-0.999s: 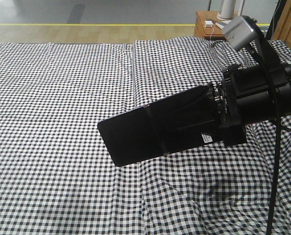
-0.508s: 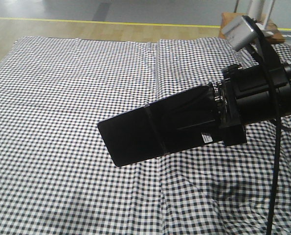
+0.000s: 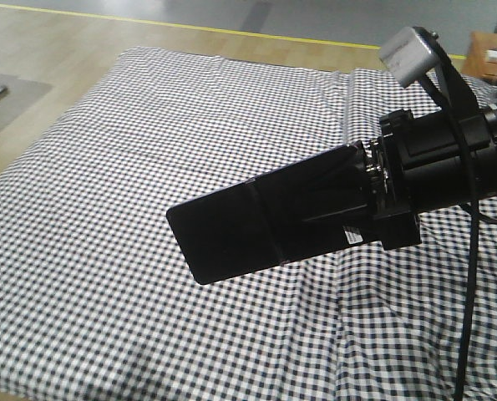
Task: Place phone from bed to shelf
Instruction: 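Hold the phone in the right gripper while the base turns away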
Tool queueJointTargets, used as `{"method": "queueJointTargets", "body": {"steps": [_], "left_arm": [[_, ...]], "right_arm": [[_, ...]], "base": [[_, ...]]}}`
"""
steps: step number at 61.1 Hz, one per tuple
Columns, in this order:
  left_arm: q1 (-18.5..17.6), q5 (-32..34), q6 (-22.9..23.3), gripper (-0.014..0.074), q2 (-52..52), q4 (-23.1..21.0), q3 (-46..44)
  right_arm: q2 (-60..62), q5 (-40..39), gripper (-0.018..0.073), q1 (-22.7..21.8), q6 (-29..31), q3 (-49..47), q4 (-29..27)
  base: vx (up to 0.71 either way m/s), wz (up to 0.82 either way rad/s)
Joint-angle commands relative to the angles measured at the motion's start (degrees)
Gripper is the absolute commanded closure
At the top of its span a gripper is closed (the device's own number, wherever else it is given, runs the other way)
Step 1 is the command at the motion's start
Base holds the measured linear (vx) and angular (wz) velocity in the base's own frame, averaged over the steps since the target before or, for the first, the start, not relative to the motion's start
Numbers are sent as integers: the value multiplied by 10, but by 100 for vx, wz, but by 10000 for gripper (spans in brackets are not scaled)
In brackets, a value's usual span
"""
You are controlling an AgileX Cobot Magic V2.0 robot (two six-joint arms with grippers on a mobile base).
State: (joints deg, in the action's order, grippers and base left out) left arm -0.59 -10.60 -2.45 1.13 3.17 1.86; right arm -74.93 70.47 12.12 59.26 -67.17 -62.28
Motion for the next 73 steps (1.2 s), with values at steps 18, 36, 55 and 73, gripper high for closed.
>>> {"method": "queueJointTargets", "body": {"steps": [18, 36, 55, 73], "left_arm": [[-1, 40, 2, 596, 2, -3, -15], [-1, 40, 2, 596, 2, -3, -15], [-1, 40, 2, 596, 2, -3, -15], [-1, 40, 2, 596, 2, -3, -15]], "right_arm": [[17, 33, 561, 0, 2, -14, -48], [17, 33, 561, 0, 2, -14, -48], [17, 33, 561, 0, 2, -14, -49], [17, 33, 561, 0, 2, -14, -49]], "base": [[-11, 41], [-13, 51], [-15, 58], [-16, 61]]}}
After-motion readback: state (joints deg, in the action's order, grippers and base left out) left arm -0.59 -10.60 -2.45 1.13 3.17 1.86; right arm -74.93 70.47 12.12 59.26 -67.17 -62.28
